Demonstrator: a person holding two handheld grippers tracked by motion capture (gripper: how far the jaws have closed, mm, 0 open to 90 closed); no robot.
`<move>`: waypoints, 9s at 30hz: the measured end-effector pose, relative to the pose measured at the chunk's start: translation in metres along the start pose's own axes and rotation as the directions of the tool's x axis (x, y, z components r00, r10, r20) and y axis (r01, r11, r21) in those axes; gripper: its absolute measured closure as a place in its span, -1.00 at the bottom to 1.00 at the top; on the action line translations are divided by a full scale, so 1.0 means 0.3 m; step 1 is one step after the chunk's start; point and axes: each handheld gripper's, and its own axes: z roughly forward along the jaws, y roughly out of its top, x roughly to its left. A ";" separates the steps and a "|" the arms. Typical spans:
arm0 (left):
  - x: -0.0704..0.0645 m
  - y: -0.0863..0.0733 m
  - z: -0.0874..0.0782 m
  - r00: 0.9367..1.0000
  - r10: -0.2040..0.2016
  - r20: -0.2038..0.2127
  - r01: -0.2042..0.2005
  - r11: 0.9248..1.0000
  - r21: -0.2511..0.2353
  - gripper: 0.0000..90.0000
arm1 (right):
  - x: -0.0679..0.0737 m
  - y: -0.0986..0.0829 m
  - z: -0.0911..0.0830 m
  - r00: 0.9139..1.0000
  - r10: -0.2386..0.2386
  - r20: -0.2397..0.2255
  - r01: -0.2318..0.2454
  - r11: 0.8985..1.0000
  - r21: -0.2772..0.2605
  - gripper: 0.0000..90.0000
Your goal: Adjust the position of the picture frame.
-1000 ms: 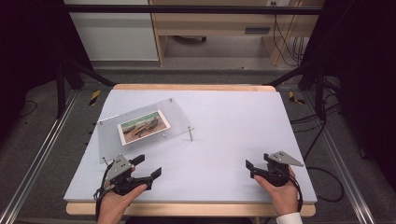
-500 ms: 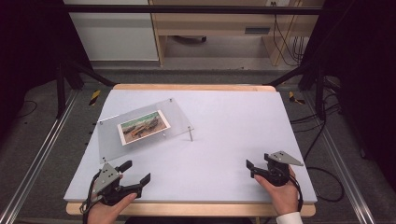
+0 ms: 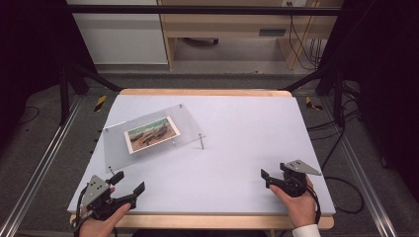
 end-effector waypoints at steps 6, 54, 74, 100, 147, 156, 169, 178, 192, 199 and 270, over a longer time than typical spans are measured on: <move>0.009 -0.003 -0.012 0.999 0.008 -0.047 -0.007 1.000 0.011 -0.72 | -0.002 0.000 0.000 1.000 0.001 -0.002 -0.001 1.000 0.001 -0.55; 0.260 -0.060 0.111 0.976 -0.084 -0.199 0.114 0.983 0.147 -0.36 | 0.196 0.174 0.100 0.974 -0.119 -0.194 0.099 0.989 -0.109 -0.18; 0.265 -0.068 0.096 0.977 -0.124 -0.176 0.148 0.981 0.129 0.33 | 0.348 0.257 0.327 0.934 -0.200 -0.295 0.171 0.978 -0.119 0.35; 0.275 -0.062 0.090 0.968 -0.140 -0.206 0.172 0.974 0.145 0.77 | 0.414 0.241 0.555 0.931 -0.161 -0.326 0.149 0.987 -0.063 0.47; 0.269 -0.053 0.101 0.966 -0.110 -0.235 0.152 0.974 0.170 0.79 | 0.446 0.276 0.612 0.929 -0.178 -0.325 0.169 0.984 -0.057 0.89; 0.273 -0.045 0.099 0.966 -0.117 -0.231 0.157 0.974 0.165 0.87 | 0.447 0.279 0.611 0.930 -0.170 -0.326 0.162 0.985 -0.053 0.90; 0.240 -0.005 0.072 0.971 -0.054 -0.234 0.075 0.994 0.084 0.88 | 0.445 0.326 0.547 0.925 -0.223 -0.308 0.199 0.974 -0.108 0.91; 0.217 0.019 0.060 0.977 -0.035 -0.212 0.046 0.998 0.045 0.86 | 0.433 0.344 0.504 0.926 -0.236 -0.294 0.203 0.970 -0.136 0.91; 0.167 0.064 0.066 0.983 0.012 -0.182 -0.009 1.000 0.017 0.82 | 0.383 0.368 0.426 0.932 -0.238 -0.274 0.198 0.966 -0.165 0.90; 0.164 0.071 0.065 0.984 0.015 -0.178 -0.013 1.000 0.009 0.82 | 0.378 0.373 0.412 0.931 -0.245 -0.271 0.202 0.963 -0.176 0.90; 0.068 0.191 0.173 0.988 0.138 -0.069 -0.140 0.990 -0.023 0.81 | 0.268 0.410 0.239 0.975 -0.159 -0.155 0.135 0.979 -0.155 0.90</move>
